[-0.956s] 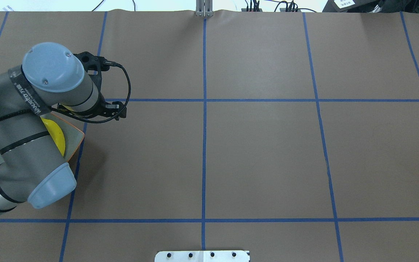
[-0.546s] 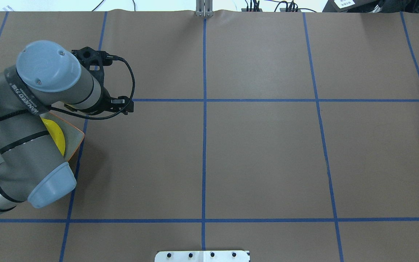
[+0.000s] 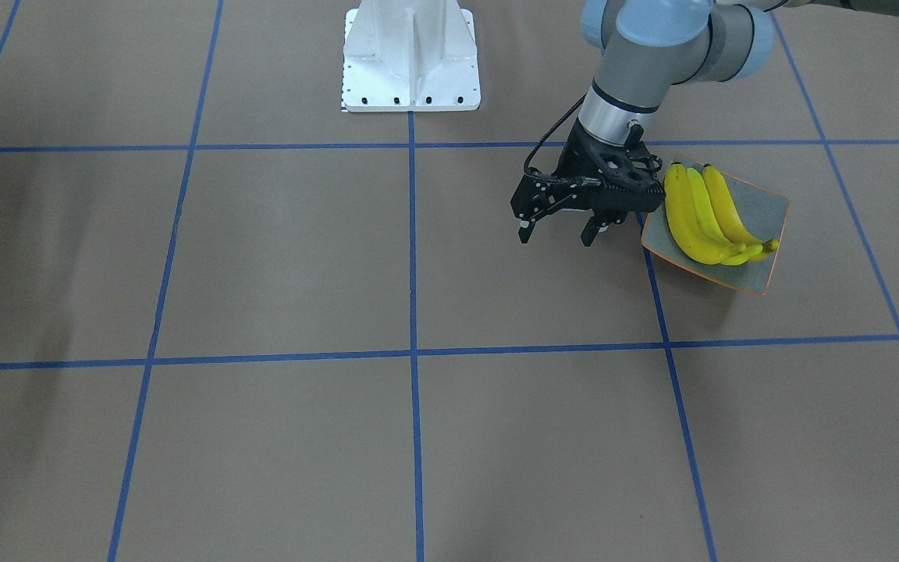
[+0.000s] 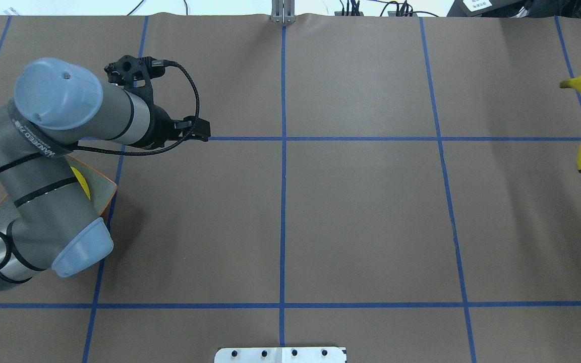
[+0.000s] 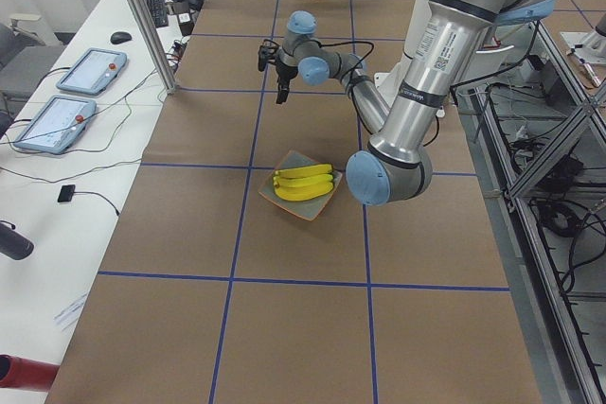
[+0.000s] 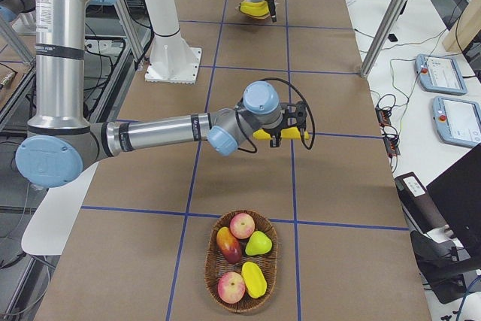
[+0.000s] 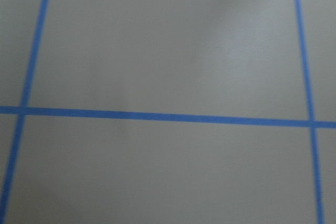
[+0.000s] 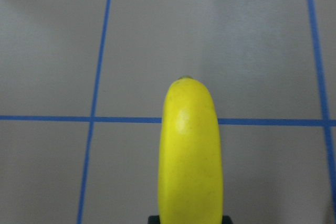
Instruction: Transfer all bananas from basket to plate
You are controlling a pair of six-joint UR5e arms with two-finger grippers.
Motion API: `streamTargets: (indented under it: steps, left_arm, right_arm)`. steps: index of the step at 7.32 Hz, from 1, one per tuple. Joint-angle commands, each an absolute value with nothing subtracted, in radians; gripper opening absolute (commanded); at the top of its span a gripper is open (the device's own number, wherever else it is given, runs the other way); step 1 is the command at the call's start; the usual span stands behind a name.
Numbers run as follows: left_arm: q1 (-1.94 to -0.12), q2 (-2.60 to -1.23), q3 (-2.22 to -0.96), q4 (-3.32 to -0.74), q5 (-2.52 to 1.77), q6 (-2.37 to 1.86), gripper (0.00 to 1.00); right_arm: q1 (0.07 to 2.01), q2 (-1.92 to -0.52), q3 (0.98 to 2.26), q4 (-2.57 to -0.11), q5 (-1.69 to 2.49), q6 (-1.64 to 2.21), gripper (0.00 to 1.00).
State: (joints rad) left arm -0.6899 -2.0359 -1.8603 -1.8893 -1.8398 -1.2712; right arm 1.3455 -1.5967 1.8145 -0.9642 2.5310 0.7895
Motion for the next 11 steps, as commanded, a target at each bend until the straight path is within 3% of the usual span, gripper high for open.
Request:
streamTargets:
  steps: [1, 4, 11]
  left_arm:
    - [-0.684, -2.042, -1.804, -2.077, -1.841, -1.333, 1.00]
    - [-0.680, -2.092, -1.793, -2.086, -1.856, -1.325, 1.00]
    - [-0.489, -2.137, -1.776, -2.379, -1.881, -1.285, 1.00]
  right_arm:
    - [1.145, -1.415, 1.816, -0.953, 2.470, 1.027, 0.00]
    - [0.877, -1.260, 1.819, -0.951, 2.272, 1.121, 0.00]
    - [0.743, -1.170, 1.826, -0.892, 2.270, 1.256, 0.00]
